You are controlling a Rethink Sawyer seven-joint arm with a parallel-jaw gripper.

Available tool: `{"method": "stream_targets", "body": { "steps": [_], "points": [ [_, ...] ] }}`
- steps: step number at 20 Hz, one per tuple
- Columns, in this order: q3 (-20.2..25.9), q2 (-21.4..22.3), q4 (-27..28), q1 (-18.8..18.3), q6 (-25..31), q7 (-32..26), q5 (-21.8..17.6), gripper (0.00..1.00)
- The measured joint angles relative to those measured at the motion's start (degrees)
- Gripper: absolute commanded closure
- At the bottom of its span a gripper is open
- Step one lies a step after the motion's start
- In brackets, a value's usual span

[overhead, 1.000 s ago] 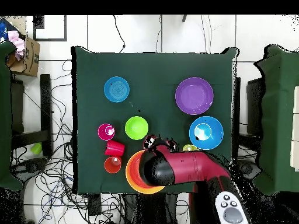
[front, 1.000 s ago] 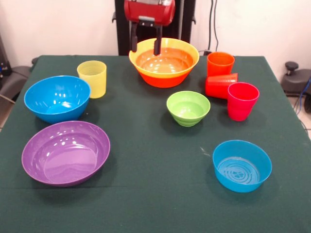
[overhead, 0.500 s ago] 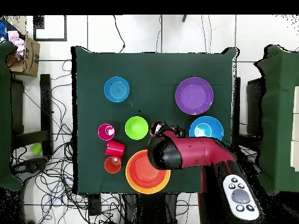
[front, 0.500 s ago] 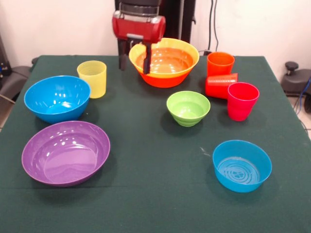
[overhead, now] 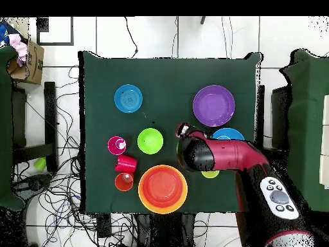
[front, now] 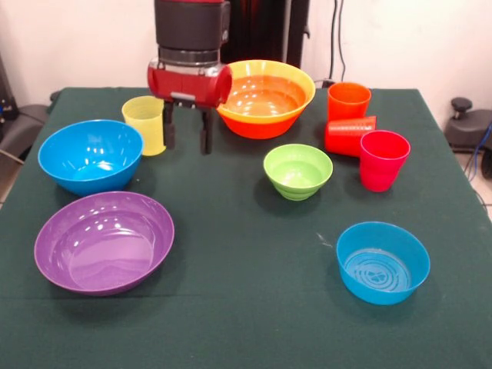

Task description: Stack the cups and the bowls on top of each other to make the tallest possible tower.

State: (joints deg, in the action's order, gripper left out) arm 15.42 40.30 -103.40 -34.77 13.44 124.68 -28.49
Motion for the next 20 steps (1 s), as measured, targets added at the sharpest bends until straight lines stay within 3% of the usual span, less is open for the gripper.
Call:
{"method": "stream_targets", "body": {
  "steps": [15,20],
  "points": [
    [4.1,-3.1,6.3,-0.5,6.4,-0.2,-0.7,0.00],
    [8.4,-3.4,8.4,-2.6,12.8,-4.9,-2.5,0.00]
  ]
}}
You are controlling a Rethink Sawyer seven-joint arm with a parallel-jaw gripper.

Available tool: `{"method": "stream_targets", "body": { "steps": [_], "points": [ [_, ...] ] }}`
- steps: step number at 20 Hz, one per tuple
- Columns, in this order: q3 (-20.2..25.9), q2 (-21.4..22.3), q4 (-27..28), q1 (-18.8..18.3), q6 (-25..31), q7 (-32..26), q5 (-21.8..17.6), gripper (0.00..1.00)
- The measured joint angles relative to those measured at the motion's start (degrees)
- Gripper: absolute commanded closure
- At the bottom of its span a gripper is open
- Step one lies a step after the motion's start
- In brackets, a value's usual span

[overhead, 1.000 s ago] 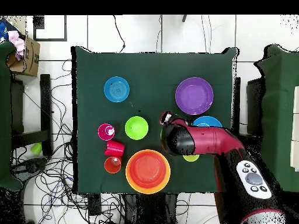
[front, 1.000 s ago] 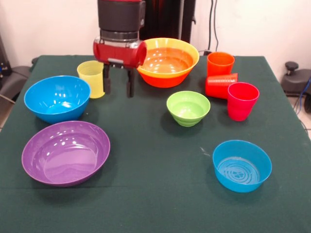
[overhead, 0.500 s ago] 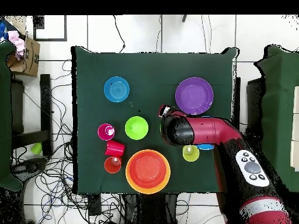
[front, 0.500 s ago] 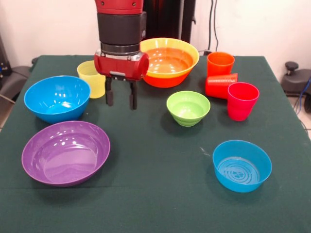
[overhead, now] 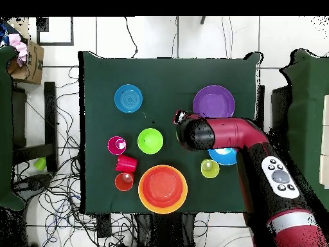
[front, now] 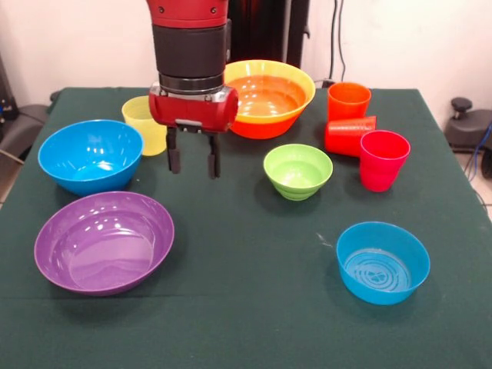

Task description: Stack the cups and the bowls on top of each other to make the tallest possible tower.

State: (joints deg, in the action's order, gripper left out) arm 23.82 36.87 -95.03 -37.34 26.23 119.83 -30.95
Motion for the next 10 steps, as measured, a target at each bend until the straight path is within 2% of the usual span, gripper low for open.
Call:
{"method": "stream_targets", "body": {
  "steps": [2,5,7,9,10],
  "points": [
    [2.6,-0.4,0.8,-1.6,3.2,-4.3,-1.2,0.00],
    [7.3,-1.8,2.4,-4.9,7.8,-14.8,-3.7,0.00],
    [9.0,-2.4,2.9,-6.2,9.1,-19.4,-4.5,0.00],
    [11.6,-3.6,3.6,-8.6,10.5,-27.9,-5.8,0.00],
    [12.3,-4.1,3.8,-9.3,10.8,-30.3,-5.9,0.00]
  ]
}}
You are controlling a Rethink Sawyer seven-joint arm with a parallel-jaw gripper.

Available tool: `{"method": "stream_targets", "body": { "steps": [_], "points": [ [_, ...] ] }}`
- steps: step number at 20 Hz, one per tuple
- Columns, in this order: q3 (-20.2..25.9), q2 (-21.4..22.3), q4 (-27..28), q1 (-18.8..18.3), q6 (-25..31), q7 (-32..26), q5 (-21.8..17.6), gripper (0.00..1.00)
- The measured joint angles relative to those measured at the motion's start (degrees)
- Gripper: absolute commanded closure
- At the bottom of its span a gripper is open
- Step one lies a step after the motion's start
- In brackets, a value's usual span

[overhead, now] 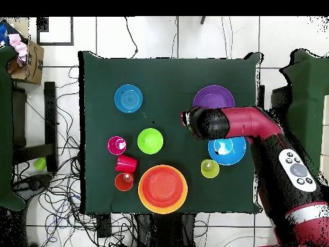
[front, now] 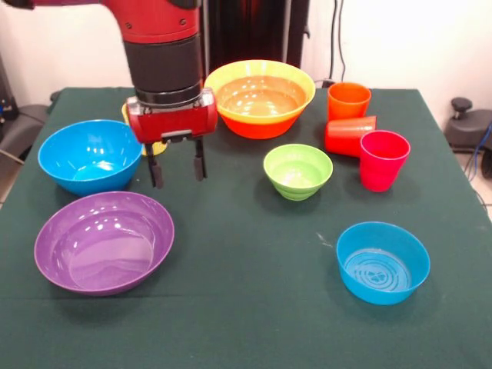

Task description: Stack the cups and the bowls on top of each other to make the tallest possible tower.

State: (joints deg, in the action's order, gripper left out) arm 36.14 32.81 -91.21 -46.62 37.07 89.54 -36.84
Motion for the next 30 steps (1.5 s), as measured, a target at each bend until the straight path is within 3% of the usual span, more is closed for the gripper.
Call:
{"method": "stream_targets", "body": {
  "steps": [3,7,14,24,30],
  "points": [
    [1.9,-2.1,1.2,-2.5,0.2,-8.1,-0.2,0.00],
    [2.8,-5.7,4.2,-4.8,0.3,-14.0,-0.3,0.00],
    [2.2,-9.0,8.8,-4.9,0.3,-14.4,-0.5,0.00],
    [0.6,-9.2,14.1,-3.8,1.7,-14.4,-0.6,0.00],
    [0.5,-9.7,19.6,-5.5,8.0,-14.5,0.3,0.00]
  ]
}}
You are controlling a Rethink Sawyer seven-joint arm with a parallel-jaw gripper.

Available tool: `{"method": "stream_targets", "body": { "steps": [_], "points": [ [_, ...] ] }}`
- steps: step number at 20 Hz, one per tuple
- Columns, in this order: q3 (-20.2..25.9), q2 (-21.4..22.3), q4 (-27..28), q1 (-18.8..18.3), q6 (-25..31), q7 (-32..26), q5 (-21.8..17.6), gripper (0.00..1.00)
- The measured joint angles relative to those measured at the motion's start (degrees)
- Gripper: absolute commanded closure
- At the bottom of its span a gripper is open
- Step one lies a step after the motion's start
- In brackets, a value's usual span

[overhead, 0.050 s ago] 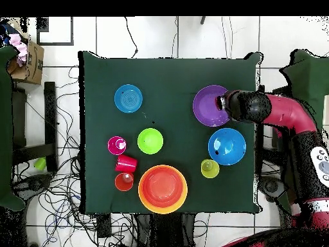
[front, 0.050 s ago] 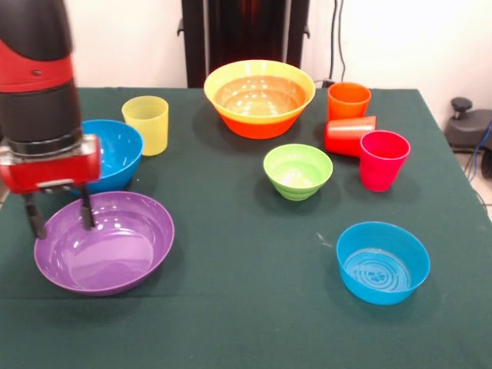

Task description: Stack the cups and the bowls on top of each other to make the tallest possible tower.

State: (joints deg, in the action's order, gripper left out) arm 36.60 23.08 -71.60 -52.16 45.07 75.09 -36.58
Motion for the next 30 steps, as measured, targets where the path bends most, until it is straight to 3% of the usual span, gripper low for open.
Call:
{"method": "stream_targets", "body": {
  "steps": [11,21,25,30],
  "points": [
    [0.1,-3.2,11.8,-3.7,12.2,0.0,1.5,0.00],
    [3.3,-11.6,32.1,-7.6,22.2,-3.0,0.6,0.00],
    [6.9,-14.6,41.0,-9.4,26.6,-7.7,-2.9,0.00],
    [15.7,-16.7,50.5,-12.7,32.5,-14.8,-14.1,0.00]
  ]
}}
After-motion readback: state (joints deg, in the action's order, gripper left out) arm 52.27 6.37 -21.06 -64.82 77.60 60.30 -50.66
